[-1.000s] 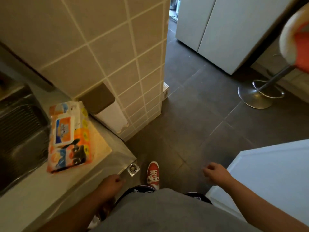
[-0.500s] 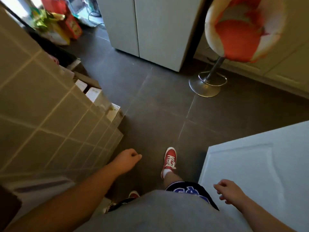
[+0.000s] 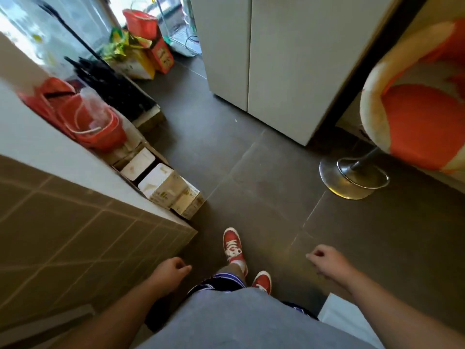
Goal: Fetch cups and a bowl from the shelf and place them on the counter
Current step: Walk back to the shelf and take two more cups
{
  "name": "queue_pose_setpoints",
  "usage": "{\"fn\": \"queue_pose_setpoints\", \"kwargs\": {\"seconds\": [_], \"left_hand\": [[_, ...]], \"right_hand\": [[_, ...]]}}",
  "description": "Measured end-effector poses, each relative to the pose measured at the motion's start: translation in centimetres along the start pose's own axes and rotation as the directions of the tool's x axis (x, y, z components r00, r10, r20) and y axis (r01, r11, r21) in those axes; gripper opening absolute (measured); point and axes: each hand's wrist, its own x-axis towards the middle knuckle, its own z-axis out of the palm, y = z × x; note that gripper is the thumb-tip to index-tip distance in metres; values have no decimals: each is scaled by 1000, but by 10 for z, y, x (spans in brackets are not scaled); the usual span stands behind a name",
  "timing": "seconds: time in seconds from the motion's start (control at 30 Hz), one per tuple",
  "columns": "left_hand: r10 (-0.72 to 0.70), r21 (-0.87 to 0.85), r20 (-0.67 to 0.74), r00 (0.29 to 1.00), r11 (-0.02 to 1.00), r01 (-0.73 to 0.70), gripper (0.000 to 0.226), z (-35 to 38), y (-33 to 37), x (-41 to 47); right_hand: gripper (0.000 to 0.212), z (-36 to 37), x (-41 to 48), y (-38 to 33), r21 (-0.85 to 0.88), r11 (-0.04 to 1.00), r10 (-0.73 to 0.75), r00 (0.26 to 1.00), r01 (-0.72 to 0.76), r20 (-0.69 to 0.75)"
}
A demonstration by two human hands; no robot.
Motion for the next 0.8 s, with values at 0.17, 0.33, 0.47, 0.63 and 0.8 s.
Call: {"fn": "queue_pose_setpoints", "kwargs": {"seconds": [0.17,0.33,0.47,0.63,0.8], "left_hand": [[-79,-64,8,997,995,80,22,-35,14,47],[-80,-29,-6,997,996,80,22,-80,67,96],[-31,2,-21,999,1000,31,21,-117,133,125],[29,-61,-52,998,998,-33,23,-167,217,171],[88,-114,-123,988,988,-102,28,-216,303,219]], "right_hand": [[20,-35,77,-96,7,997,-70,996,71,-51],[19,-82,126,-163,-14,998,-70,996,69,-55],[19,-127,155,-184,-2,1000,-28,996,28,-83],[21,-179,198,-189,-35,998,50,995,-53,-87],[23,-227,267,-199,-117,988,97,994,-103,-57]]}}
